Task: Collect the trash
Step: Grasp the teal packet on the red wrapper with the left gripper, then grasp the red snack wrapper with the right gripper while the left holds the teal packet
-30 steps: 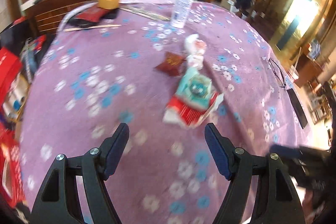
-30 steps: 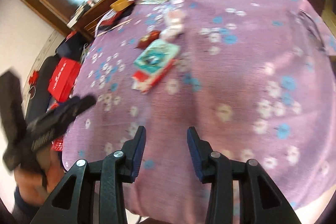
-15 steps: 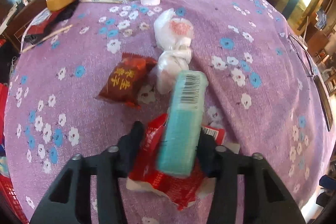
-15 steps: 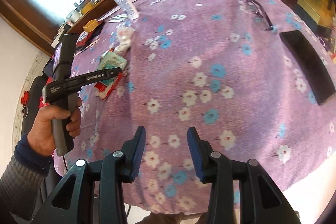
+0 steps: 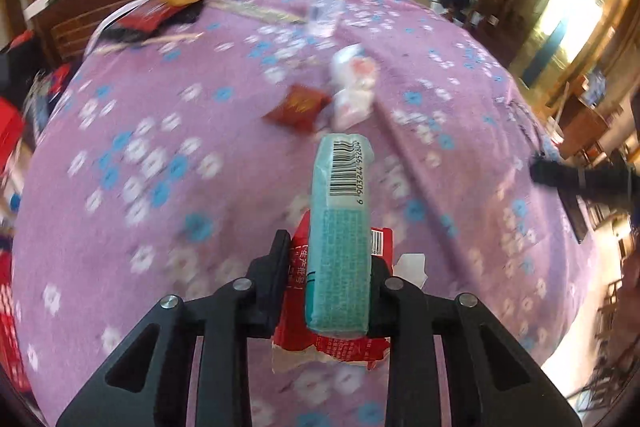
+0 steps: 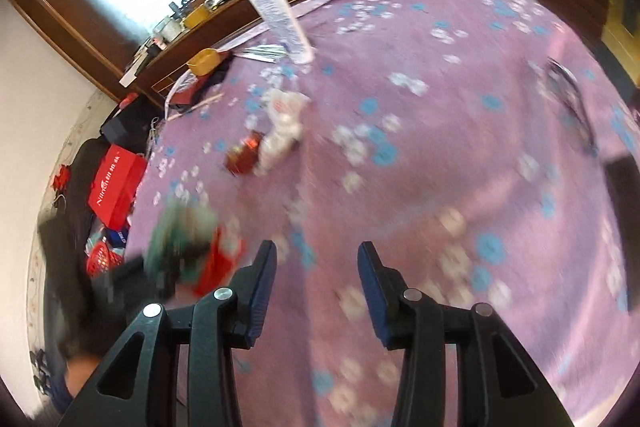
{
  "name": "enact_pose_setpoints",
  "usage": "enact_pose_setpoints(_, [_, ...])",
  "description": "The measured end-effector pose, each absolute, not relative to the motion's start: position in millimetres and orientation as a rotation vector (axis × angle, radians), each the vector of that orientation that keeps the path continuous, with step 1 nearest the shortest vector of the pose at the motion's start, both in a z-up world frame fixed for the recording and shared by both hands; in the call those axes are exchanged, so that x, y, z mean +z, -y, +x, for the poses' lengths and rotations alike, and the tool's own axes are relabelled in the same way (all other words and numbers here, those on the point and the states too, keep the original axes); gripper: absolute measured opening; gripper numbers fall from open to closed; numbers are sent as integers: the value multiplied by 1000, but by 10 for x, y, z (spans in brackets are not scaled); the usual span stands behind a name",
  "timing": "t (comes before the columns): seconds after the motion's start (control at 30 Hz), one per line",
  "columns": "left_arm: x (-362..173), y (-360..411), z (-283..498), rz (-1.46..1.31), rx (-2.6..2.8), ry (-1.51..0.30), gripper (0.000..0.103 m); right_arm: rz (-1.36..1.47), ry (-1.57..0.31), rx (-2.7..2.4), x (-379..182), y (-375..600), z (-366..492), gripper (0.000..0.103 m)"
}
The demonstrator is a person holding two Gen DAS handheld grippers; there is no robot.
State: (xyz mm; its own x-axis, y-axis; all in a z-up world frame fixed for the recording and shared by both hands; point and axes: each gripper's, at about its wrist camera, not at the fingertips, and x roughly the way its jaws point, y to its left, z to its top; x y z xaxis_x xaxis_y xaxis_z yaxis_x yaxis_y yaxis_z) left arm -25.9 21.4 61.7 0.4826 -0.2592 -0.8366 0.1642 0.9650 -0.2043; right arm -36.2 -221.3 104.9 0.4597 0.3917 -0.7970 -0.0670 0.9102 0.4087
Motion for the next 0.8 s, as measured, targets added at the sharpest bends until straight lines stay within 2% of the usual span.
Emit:
enact_pose_setpoints(0.27, [366, -880, -518, -191, -138, -1075, 31, 287, -1136, 407, 864, 1500, -200, 49])
enact_pose_setpoints(0.37, [312, -996, -517, -221, -120, -1079, 46, 264, -1168, 436, 784, 1335, -296, 49])
enact_pose_setpoints(0.5, [321, -1079, -479, -269, -115, -1057, 46, 292, -1201, 467, 715, 1231, -446, 49])
enact_pose_setpoints(0.53, [324, -1108, -471, -285, -114, -1052, 45, 304, -1212, 476, 699, 1210, -463, 49])
enact_pose_setpoints(0.6, [321, -1164, -442, -324, -123, -1058, 29, 327, -1236, 493, 643, 1151, -527, 49])
enact_pose_setpoints(0.63, [313, -1184, -428, -334, -128, -1064, 25, 333, -1242, 494, 623, 1132, -547, 49])
enact_pose_setpoints(0.8, [374, -1236, -488, -315, -131, -1046, 12, 362, -1281, 517, 490, 956, -620, 49])
